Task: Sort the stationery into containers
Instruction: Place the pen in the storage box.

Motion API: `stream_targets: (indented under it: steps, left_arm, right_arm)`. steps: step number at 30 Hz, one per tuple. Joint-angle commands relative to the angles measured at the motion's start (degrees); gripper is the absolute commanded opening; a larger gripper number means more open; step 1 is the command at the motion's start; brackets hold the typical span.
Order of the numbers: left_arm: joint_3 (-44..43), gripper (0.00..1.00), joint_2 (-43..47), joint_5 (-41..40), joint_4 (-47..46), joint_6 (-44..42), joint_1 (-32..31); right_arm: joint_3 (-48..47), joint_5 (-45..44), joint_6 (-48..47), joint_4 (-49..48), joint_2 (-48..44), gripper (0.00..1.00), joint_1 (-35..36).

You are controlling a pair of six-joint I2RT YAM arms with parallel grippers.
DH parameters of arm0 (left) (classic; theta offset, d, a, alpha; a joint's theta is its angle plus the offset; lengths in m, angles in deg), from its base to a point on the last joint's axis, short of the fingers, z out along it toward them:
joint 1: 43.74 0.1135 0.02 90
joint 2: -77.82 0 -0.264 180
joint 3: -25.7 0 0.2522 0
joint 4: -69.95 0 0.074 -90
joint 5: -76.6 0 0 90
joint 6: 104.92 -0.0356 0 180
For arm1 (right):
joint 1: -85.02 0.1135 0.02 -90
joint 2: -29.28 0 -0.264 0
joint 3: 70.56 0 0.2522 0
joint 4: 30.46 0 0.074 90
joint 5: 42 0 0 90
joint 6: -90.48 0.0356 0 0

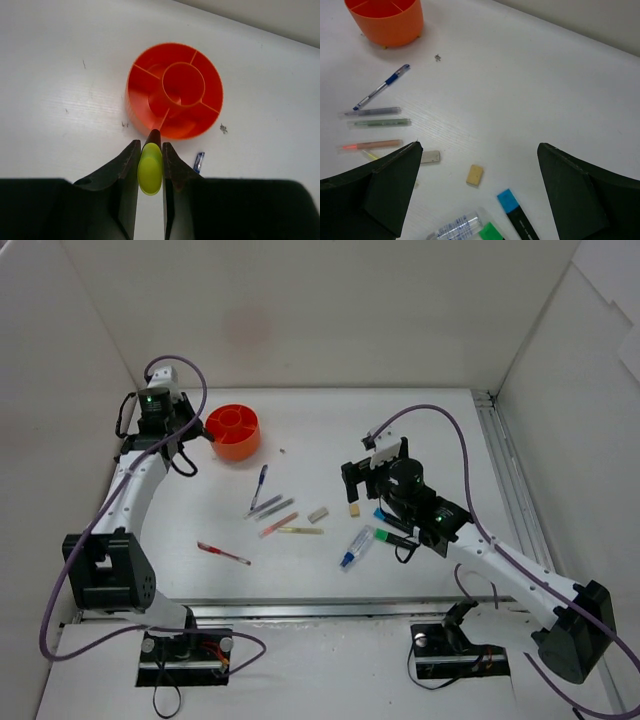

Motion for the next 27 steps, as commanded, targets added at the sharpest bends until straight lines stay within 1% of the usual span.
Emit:
stream_targets:
  steps: [1, 4, 8, 11, 16, 21, 27]
  left_arm:
    - [-8.77, 0.0, -5.15, 2.77, -5.2, -3.83, 2.0]
    - [-14.31, 0.0, -10.59, 3.22, -4.76, -3.74, 3.33]
    - [-19.6, 0.0, -15.88, 3.92, -4.76, -4.45, 3.33]
    - [-23.38, 0.0, -19.57, 4.71, -2.83, -4.8, 3.33]
    - [-24.18, 0.0, -22.3, 8.31, -3.88, -3.49, 3.33]
    - [-22.95, 0.0, -22.66, 7.79, -3.09, -2.87, 3.33]
    - [-21.19, 0.0, -22.74, 6.29, -2.83, -3.13, 3.33]
  right_arm:
    - [0.72, -4.72, 2.51, 0.53, -2.99, 0.98, -1.03]
    - [1.51, -4.54, 2.42, 0.62, -4.22, 0.98, -2.08]
    - [1.69, -4.37, 2.07, 1.41, -4.13, 0.98, -2.87]
    - [1.43, -5.59, 1.72, 2.73, -3.43, 0.98, -3.58]
    - [1.78, -7.7, 2.07, 4.05, -2.11, 0.98, -5.77]
    - [1.95, -6.13, 4.53, 4.75, -1.06, 0.98, -8.84]
    - [1.87, -4.28, 4.97, 6.07, 2.37, 0.98, -12.01]
